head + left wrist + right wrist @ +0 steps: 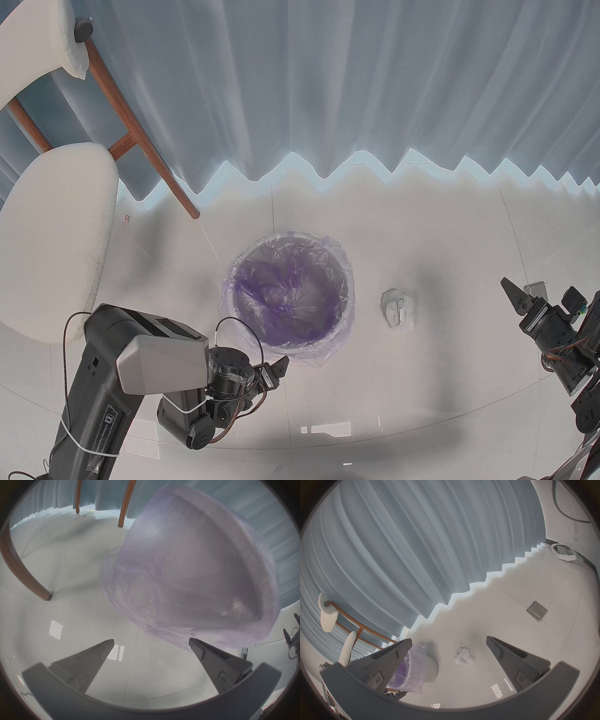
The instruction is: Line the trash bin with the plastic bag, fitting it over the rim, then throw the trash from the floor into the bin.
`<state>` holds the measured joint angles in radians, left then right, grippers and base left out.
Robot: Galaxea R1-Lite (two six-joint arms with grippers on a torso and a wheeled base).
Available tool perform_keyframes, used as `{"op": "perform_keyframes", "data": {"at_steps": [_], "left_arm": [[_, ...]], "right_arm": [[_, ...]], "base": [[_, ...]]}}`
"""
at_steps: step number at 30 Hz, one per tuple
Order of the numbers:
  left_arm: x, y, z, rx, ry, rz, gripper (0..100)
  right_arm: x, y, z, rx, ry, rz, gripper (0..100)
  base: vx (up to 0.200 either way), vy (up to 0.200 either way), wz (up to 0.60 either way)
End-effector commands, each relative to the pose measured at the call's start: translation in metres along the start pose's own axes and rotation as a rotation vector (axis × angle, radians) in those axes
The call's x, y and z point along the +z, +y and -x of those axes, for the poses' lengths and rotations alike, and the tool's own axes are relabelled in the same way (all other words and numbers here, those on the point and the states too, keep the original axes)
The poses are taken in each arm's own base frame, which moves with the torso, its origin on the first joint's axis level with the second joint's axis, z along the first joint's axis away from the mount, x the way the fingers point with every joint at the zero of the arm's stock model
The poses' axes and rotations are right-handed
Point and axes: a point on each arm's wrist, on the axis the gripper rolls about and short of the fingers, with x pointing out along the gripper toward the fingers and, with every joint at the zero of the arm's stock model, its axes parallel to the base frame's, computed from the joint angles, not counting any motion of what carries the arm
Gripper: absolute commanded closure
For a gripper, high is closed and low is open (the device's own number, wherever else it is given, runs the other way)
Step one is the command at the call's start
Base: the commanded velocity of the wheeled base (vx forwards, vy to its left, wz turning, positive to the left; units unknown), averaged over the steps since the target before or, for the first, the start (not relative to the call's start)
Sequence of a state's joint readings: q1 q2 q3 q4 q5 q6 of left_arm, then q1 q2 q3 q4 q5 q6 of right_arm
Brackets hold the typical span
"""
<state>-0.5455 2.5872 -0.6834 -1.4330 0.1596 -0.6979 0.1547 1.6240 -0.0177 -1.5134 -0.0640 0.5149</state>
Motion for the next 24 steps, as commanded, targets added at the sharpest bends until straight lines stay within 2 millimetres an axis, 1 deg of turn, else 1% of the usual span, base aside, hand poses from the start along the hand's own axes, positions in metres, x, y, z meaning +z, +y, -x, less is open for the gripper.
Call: {"op": "perform_keyframes", "data": {"at_steps": [1, 4, 7, 9, 10, 17, 20, 21, 23, 24], "left_arm": [[-0.002, 0.001, -0.008, 0.031, 0.026, -0.007, 0], [0.001, -0.002, -0.011, 0.067, 0.067, -0.016, 0], [0.010, -0.006, -0.022, 0.120, 0.106, -0.021, 0], [0.011, -0.006, -0.024, 0.130, 0.110, -0.022, 0], [0.015, -0.009, -0.030, 0.144, 0.118, -0.023, 0], [0.021, -0.013, -0.035, 0.202, 0.185, -0.036, 0], [0.017, -0.011, -0.030, 0.202, 0.194, -0.033, 0], [0.011, -0.008, -0.022, 0.196, 0.186, -0.036, 0], [0.013, -0.011, -0.006, 0.113, 0.114, -0.020, 0], [0.013, -0.012, -0.004, 0.105, 0.106, -0.019, 0]], "right_arm": [[-0.003, -0.002, 0.003, -0.007, 0.016, 0.004, 0], [-0.003, -0.002, 0.003, -0.007, 0.016, 0.004, 0], [-0.003, -0.001, 0.003, -0.007, 0.015, 0.005, 0], [-0.003, -0.001, 0.003, -0.006, 0.013, 0.005, 0], [-0.001, 0.000, 0.005, -0.002, 0.007, 0.005, 0], [-0.002, -0.001, 0.006, -0.010, 0.021, 0.004, 0], [-0.003, -0.002, 0.007, -0.022, 0.032, -0.003, 0], [-0.003, -0.002, 0.007, -0.022, 0.032, -0.003, 0], [-0.002, -0.002, 0.007, -0.020, 0.030, -0.003, 0], [-0.002, -0.002, 0.007, -0.020, 0.028, -0.003, 0]], "base": [[0.000, 0.000, 0.00], [0.000, 0.000, 0.00], [0.000, 0.000, 0.00], [0.000, 0.000, 0.00], [0.000, 0.000, 0.00], [0.000, 0.000, 0.00], [0.000, 0.000, 0.00], [0.000, 0.000, 0.00], [0.000, 0.000, 0.00], [0.000, 0.000, 0.00]]}}
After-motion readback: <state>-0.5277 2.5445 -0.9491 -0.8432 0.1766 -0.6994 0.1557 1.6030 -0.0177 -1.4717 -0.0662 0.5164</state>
